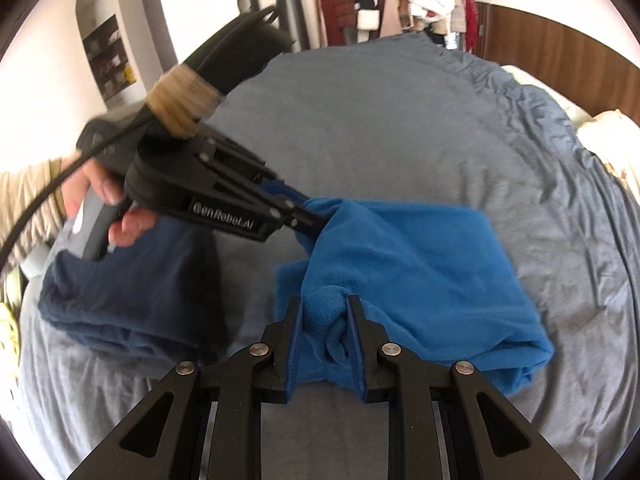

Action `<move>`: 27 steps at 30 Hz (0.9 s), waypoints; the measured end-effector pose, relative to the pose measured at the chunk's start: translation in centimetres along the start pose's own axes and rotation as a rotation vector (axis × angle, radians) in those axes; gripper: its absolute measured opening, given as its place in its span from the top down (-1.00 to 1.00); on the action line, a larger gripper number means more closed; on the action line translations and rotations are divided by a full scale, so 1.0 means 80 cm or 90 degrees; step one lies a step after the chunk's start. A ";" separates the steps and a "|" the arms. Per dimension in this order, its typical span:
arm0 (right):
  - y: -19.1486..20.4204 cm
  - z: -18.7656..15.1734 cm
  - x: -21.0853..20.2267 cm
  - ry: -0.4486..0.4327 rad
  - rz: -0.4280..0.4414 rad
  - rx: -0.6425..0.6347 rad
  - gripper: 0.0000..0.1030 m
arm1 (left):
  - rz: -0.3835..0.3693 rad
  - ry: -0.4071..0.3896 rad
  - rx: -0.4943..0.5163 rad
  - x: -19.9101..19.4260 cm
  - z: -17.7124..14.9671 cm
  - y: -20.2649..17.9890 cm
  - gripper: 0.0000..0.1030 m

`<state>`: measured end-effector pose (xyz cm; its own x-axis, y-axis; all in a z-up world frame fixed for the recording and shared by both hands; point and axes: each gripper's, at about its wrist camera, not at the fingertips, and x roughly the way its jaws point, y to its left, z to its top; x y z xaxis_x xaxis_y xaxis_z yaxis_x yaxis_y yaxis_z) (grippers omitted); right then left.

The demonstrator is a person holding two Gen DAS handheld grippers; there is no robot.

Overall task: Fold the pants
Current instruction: 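Lift the grasped end with both grippers and fold it over the bundle, then open both grippers, releasing the folded pants onto the bed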

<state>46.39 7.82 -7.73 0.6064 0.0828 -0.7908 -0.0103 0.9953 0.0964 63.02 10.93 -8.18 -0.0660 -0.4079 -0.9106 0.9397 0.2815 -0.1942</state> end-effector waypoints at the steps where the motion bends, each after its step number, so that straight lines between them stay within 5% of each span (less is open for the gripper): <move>1: 0.004 -0.003 0.005 0.007 0.001 -0.005 0.56 | 0.004 0.010 0.010 0.001 -0.002 -0.001 0.63; 20: 0.024 -0.033 0.037 0.125 0.018 -0.044 0.55 | 0.031 0.137 0.052 0.015 -0.026 0.004 0.65; 27: 0.015 -0.044 0.034 0.168 0.035 -0.002 0.54 | 0.112 0.156 0.032 -0.005 -0.038 0.005 0.80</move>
<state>45.24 9.37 -11.87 0.3770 0.1466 -0.9145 -0.0404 0.9891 0.1419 62.44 13.81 -9.02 0.0256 -0.1339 -0.9907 0.9588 0.2837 -0.0136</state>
